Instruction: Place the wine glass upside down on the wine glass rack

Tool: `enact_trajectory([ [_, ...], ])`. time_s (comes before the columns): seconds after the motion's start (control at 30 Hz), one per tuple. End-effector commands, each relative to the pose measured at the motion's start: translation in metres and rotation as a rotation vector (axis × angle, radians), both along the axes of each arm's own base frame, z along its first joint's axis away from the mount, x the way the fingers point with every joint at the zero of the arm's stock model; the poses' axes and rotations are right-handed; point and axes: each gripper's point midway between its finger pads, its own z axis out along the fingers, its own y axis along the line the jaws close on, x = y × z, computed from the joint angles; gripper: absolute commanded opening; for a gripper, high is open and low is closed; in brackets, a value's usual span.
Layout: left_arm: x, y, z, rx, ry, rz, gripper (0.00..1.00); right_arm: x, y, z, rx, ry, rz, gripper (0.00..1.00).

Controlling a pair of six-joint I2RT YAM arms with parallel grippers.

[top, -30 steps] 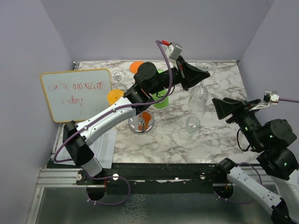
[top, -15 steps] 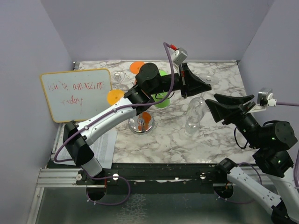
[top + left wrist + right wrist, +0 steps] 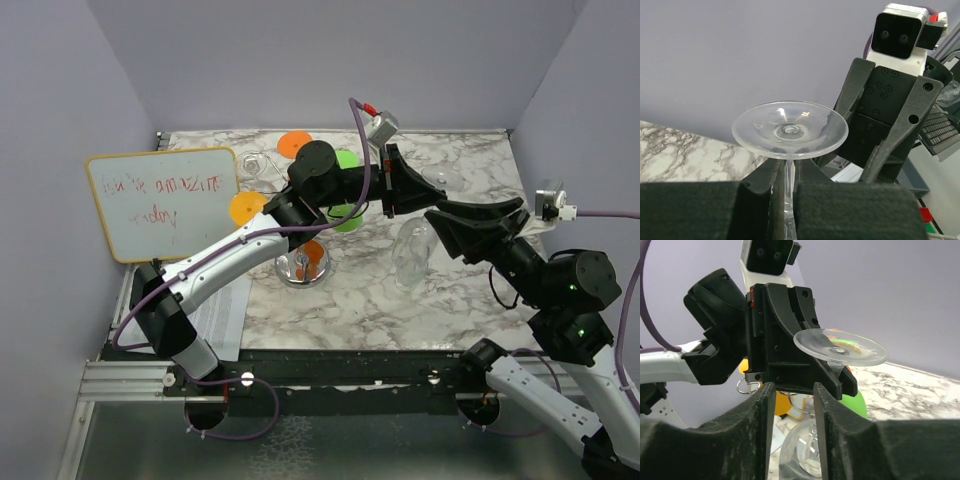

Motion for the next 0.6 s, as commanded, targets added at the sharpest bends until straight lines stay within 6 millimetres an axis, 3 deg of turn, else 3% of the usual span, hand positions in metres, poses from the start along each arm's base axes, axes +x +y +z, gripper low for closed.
enact_trajectory([
  [0.0, -0.022, 0.02, 0.038, -0.1, -0.089, -0.028, 0.0, 0.0, 0.004, -0.01, 0.013, 0.027, 0.018, 0.45],
  [0.17, -0.024, 0.023, 0.043, -0.114, -0.096, -0.026, 0.0, 0.001, -0.001, -0.019, 0.025, 0.055, -0.004, 0.51],
  [0.33, -0.031, 0.026, 0.045, -0.122, -0.088, -0.056, 0.0, 0.007, 0.004, -0.031, 0.017, 0.116, 0.001, 0.42],
  [0.43, -0.034, 0.03, 0.045, -0.126, -0.088, -0.058, 0.0, 0.008, 0.005, -0.036, 0.025, 0.128, 0.004, 0.42],
  [0.57, -0.036, 0.033, 0.046, -0.133, -0.091, -0.051, 0.0, 0.005, 0.003, -0.036, 0.044, 0.124, 0.006, 0.5],
])
